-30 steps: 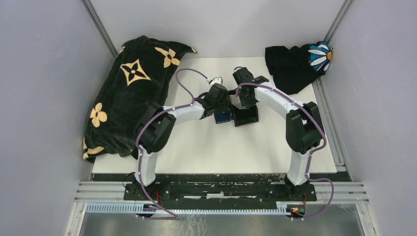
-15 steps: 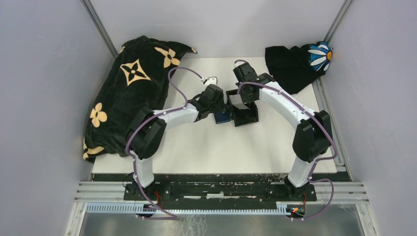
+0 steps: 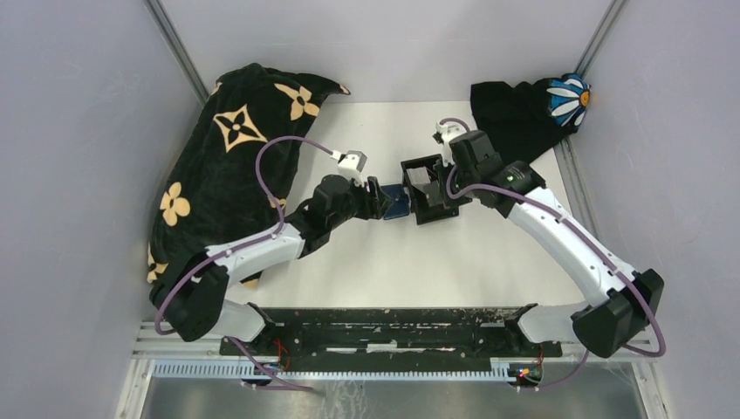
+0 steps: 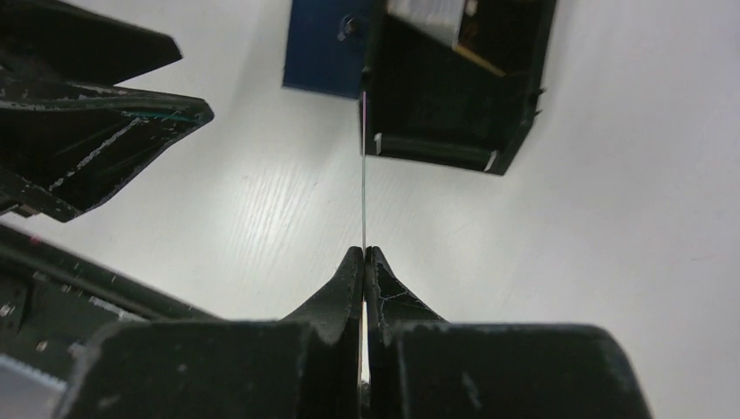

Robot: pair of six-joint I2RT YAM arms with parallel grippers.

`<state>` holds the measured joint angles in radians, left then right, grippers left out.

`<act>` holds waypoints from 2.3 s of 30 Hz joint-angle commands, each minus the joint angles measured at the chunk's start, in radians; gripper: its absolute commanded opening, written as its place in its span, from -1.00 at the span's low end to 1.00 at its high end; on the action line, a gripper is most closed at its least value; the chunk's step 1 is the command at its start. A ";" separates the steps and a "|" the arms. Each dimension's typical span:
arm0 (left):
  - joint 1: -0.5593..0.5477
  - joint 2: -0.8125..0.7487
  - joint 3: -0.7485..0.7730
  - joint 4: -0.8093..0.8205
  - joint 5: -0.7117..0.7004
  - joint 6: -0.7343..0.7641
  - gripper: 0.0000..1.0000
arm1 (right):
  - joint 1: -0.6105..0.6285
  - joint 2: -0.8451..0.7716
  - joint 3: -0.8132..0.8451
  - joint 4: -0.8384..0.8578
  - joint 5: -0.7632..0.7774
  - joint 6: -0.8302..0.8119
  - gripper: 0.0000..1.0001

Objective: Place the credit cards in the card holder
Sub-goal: Pick up the credit card from the storage box.

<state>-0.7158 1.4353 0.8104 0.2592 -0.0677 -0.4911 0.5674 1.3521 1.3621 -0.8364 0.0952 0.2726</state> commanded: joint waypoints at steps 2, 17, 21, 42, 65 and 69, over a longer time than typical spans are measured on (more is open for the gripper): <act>-0.004 -0.113 -0.079 0.185 0.315 0.127 0.25 | 0.005 -0.127 -0.094 0.013 -0.247 0.041 -0.98; -0.016 -0.191 -0.157 0.249 0.656 0.164 0.39 | 0.014 -0.309 -0.275 0.004 -0.576 0.115 -0.98; -0.018 -0.176 -0.148 0.251 0.720 0.166 0.42 | 0.014 -0.311 -0.291 0.017 -0.626 0.128 -0.98; -0.041 -0.082 -0.123 0.267 0.939 0.142 -0.27 | 0.012 -0.185 -0.319 0.158 -0.686 0.178 -0.98; -0.040 -0.088 -0.150 0.204 0.261 0.118 -0.94 | -0.021 -0.085 -0.276 0.333 -0.367 0.168 -0.02; -0.038 -0.073 -0.153 0.223 0.097 0.072 -0.94 | -0.015 0.012 -0.228 0.391 -0.297 0.158 -0.17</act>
<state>-0.7570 1.3670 0.6636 0.4427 0.2672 -0.3679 0.5480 1.2881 1.0576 -0.5640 -0.3115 0.4442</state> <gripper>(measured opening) 0.044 0.456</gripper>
